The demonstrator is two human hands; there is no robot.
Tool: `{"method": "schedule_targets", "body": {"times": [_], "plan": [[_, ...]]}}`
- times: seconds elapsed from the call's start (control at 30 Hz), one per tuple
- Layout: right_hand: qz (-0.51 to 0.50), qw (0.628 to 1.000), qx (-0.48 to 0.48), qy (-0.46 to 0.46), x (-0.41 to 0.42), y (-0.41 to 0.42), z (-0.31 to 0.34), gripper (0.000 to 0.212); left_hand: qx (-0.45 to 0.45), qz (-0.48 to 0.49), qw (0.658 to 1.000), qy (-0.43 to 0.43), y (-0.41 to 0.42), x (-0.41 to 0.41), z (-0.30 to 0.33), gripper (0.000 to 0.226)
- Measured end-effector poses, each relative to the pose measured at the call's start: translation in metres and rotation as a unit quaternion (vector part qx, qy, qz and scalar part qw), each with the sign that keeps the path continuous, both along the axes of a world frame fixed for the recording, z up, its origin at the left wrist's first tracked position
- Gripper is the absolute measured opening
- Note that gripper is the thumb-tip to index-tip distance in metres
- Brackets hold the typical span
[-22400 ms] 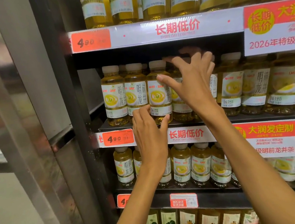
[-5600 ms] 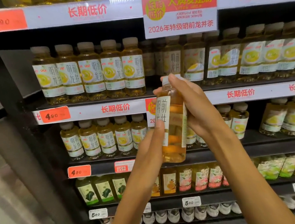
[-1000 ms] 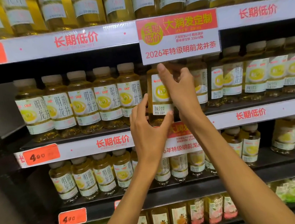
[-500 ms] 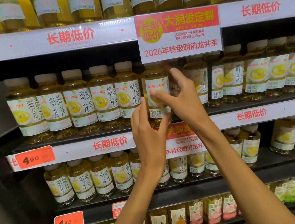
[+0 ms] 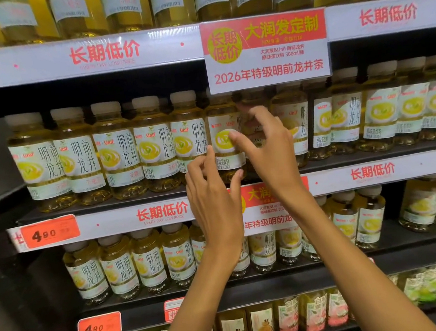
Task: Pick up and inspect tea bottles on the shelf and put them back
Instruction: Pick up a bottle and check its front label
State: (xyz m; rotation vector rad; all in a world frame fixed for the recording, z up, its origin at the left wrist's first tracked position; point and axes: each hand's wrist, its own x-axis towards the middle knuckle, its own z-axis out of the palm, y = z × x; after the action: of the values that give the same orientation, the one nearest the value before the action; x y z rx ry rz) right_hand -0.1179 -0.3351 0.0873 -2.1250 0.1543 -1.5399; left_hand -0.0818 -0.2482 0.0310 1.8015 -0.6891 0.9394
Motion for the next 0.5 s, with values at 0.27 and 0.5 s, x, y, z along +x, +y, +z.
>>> {"method": "schedule_targets", "body": {"times": [0.27,0.5], "plan": [[-0.037,0.998,-0.022,0.046,0.006,-0.009,0.003,0.032,0.022,0.019,0.998,0.058,-0.006,0.003,0.009,0.060],[-0.263,0.960,-0.099,0.014,-0.005,-0.025,0.012,0.020,-0.009,-0.038,0.999,0.028,-0.009,-0.008,0.009,0.046]]}}
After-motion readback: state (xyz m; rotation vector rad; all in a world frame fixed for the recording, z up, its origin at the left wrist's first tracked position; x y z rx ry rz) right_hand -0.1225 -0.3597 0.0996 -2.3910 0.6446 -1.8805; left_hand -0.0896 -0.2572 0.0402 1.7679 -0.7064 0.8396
